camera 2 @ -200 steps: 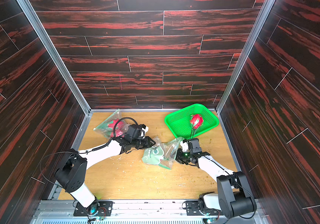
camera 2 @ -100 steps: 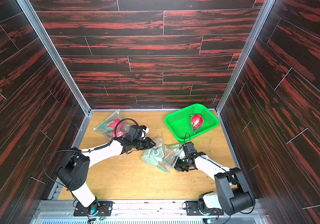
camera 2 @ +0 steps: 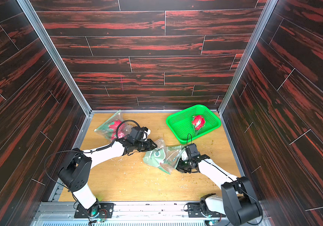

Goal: Open the zip-top bag and take out the dragon fruit
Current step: Pick up the dragon fruit from the zipper food storage bag.

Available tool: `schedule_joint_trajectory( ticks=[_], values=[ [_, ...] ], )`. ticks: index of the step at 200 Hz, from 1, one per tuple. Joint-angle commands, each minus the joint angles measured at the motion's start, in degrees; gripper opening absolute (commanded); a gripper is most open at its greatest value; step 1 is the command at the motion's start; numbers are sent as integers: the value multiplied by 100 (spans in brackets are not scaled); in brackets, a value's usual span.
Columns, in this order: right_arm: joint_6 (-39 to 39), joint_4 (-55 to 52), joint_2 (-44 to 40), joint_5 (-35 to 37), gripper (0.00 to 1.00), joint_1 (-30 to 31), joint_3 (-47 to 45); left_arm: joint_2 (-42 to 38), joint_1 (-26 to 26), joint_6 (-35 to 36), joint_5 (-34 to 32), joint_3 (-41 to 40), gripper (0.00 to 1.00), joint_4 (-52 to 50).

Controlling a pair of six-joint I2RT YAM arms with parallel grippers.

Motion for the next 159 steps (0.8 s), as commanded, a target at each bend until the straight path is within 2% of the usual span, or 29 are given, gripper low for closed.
schedule_joint_trajectory(
  ticks=[1,29,127,159],
  values=[
    [214,207,-269,233,27,20,142,-44,29,86,19,161,29,-68],
    [535,735,-258,-69,28,-35,59,-42,29,75,64,169,28,-27],
    [1151,2188,267,-387,33,-123,-298,-25,29,45,173,113,29,115],
    [1092,2276,662,-446,33,-109,-276,-16,29,12,192,104,29,168]
  ],
)
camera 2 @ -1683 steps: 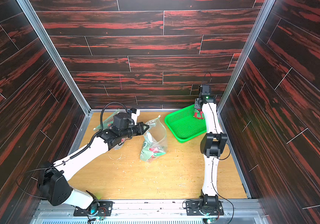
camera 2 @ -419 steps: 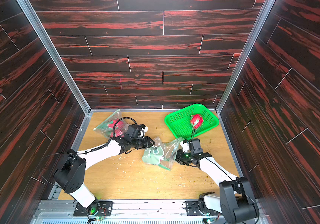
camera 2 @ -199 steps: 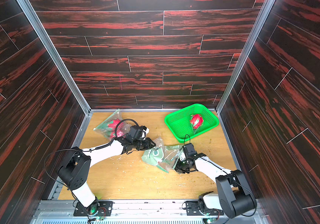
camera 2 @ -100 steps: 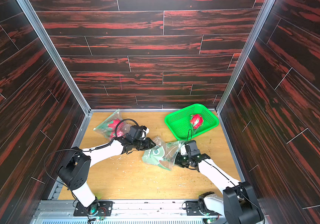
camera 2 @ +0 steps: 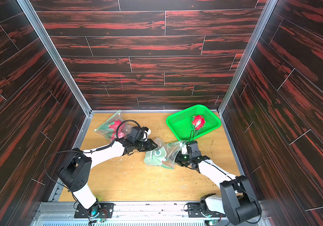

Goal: Open the zip-top bag and take out the dragon fruit
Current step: Pick up the dragon fruit from the zipper food storage bag.

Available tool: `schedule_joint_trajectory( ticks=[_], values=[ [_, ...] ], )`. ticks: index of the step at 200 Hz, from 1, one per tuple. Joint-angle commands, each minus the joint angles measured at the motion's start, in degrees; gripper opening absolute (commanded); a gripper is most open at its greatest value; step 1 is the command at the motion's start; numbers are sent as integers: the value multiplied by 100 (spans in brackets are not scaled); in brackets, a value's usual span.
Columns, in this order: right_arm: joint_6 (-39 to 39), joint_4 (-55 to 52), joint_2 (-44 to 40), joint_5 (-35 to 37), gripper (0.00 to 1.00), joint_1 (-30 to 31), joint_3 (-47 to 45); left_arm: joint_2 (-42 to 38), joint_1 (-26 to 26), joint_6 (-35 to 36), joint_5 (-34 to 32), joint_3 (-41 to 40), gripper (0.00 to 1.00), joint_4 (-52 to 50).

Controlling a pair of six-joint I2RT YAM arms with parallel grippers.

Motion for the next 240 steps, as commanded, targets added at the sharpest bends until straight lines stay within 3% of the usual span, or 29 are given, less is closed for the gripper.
schedule_joint_trajectory(
  ticks=[1,57,90,129,164,240],
  values=[
    [57,272,266,-141,33,-9,-35,-16,29,19,65,106,29,125],
    [-440,-368,799,84,35,152,360,-16,29,63,44,90,29,91],
    [-927,-661,1007,309,39,564,586,-16,29,224,-22,76,33,-82],
    [-1620,-652,867,646,43,1047,595,-102,85,431,-70,49,36,-380],
    [-1813,-315,760,499,44,1363,519,-258,270,421,-74,-149,36,-419],
    [-2473,-398,1094,1584,47,1996,992,-412,459,550,145,-390,36,-475]
  ],
)
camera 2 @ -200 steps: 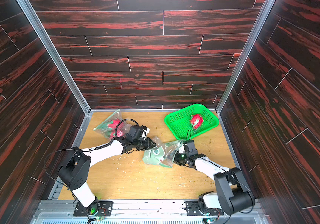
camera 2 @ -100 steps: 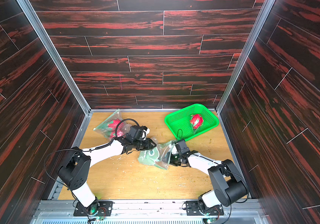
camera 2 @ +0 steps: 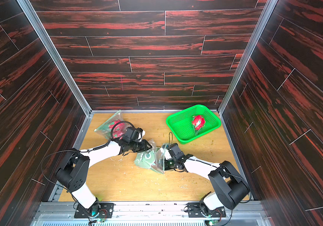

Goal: Open the zip-top bag and take out the dragon fruit
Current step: Pick up the dragon fruit from the zipper food storage bag.

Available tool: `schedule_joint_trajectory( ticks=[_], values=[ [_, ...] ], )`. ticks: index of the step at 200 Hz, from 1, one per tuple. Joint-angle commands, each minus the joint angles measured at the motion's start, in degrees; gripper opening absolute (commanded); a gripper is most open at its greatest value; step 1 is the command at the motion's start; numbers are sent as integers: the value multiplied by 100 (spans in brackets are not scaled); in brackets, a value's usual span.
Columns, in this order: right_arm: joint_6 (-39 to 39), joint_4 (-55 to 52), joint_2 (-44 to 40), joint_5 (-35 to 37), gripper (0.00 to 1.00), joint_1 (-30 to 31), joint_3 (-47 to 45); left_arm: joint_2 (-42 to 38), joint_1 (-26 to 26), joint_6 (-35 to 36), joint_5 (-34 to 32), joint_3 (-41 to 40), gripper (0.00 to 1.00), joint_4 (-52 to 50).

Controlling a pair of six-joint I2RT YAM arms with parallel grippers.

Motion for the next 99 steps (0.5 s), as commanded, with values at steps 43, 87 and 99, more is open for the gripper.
schedule_joint_trajectory(
  ticks=[43,87,99],
  values=[
    [-995,-165,234,1223,47,552,592,-234,66,216,252,-109,35,-105],
    [-1212,-147,732,1639,47,560,857,-212,98,171,361,-165,35,2],
    [-1251,-106,807,1671,46,561,871,-212,101,172,377,-166,35,2]
  ],
)
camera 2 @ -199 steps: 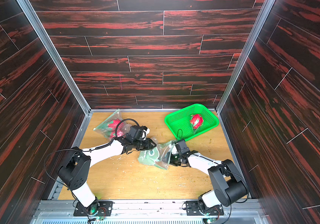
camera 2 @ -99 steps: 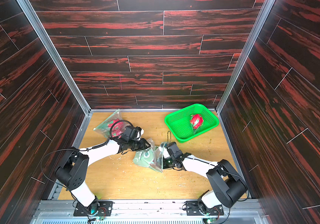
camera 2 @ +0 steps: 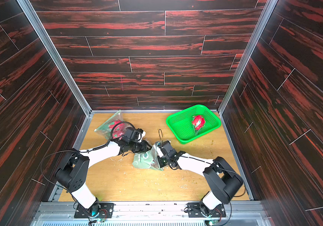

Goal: Open the zip-top bag and take out the dragon fruit
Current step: Pick up the dragon fruit from the zipper food storage bag.

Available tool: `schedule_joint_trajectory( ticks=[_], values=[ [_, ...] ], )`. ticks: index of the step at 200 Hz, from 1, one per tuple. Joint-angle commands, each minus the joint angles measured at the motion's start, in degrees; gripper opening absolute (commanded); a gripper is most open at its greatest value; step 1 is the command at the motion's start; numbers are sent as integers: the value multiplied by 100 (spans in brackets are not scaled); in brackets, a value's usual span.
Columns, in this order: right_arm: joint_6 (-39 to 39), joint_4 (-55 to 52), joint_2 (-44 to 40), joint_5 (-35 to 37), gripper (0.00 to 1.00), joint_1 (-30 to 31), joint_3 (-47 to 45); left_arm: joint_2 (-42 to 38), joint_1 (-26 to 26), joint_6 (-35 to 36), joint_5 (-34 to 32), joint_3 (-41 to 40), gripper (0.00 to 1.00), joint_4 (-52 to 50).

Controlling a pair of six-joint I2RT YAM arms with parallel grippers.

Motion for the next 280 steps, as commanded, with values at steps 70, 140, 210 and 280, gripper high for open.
schedule_joint_trajectory(
  ticks=[70,140,210,280],
  values=[
    [-202,-185,-1,320,11,22,186,-301,102,74,103,-146,35,-4],
    [173,-932,-684,250,3,22,601,-865,261,8,223,-599,54,20],
    [299,-1412,-1044,703,0,21,1000,-1526,686,-899,883,-1669,60,1062],
    [700,-1729,-1181,1069,0,-8,1293,-1990,791,-1459,1237,-2353,66,1901]
  ],
)
